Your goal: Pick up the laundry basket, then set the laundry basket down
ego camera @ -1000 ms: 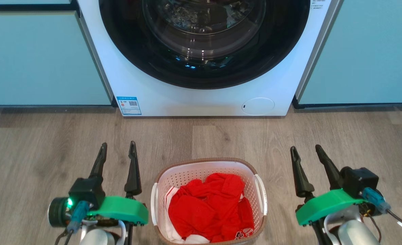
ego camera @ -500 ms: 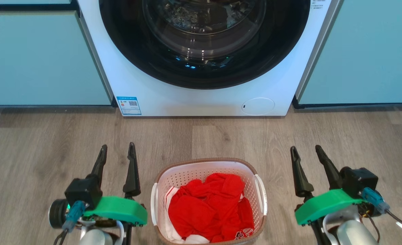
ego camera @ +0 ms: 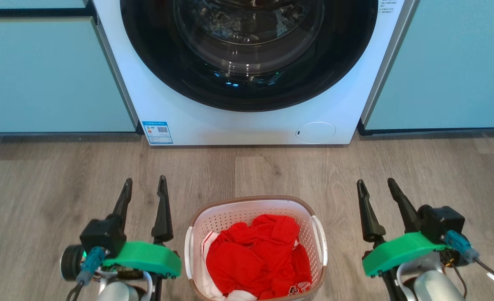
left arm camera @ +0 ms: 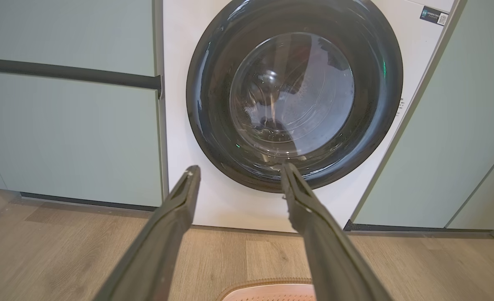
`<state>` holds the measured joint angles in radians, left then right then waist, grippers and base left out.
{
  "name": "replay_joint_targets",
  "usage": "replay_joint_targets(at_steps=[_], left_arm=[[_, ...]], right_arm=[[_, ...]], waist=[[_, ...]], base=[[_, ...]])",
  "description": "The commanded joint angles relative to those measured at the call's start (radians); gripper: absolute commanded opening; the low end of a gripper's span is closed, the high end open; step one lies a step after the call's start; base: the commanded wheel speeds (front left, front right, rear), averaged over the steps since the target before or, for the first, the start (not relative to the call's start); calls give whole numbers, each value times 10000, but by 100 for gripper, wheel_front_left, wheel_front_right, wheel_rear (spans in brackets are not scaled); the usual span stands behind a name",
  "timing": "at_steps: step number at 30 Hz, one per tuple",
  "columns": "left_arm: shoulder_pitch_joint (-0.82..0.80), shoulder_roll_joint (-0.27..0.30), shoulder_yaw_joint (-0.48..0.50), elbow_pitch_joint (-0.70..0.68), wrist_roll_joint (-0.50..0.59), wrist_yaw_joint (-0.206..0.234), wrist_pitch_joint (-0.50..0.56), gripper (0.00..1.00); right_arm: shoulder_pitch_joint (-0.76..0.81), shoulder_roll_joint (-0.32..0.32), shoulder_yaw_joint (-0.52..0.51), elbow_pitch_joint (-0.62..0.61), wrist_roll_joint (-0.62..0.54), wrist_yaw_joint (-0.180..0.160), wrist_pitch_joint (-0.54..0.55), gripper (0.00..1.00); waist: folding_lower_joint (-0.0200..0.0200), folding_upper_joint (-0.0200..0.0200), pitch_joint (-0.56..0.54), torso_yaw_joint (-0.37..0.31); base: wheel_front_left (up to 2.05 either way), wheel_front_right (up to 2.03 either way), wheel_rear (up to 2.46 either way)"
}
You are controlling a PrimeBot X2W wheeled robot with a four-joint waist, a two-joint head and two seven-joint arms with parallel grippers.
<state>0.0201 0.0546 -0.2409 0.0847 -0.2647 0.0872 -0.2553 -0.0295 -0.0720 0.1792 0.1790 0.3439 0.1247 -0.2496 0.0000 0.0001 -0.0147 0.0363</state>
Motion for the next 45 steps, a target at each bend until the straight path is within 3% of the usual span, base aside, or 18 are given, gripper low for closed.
replay_joint_targets(at_steps=[1, 11, 12, 16, 45], left_arm=[[-465, -43, 378, -260, -30, -40, -64, 100], [-482, -43, 374, -285, -188, -93, -64, 100], [2, 0, -7, 19, -244, -88, 0, 0], [302, 6, -82, 650, -283, -83, 8, 0], [-49, 166, 496, 886, -3432, -552, 646, 0]], right_arm=[[-157, -8, 170, -288, -54, 60, -122, 100], [-157, -44, 168, -251, -80, 60, -122, 100], [1, 0, 1, 14, -1, 0, 0, 0], [206, 4, 80, 622, 23, 0, 22, 0], [-4, -74, -422, 620, 3000, 13, 692, 0]], waist=[[0, -1, -10, 4], [0, -1, 35, -10], [0, -1, 35, -11], [0, -1, 37, -15], [0, -1, 69, -93]], base=[[0, 0, 0], [0, 0, 0], [0, 0, 0], [0, 0, 0], [0, 0, 0]])
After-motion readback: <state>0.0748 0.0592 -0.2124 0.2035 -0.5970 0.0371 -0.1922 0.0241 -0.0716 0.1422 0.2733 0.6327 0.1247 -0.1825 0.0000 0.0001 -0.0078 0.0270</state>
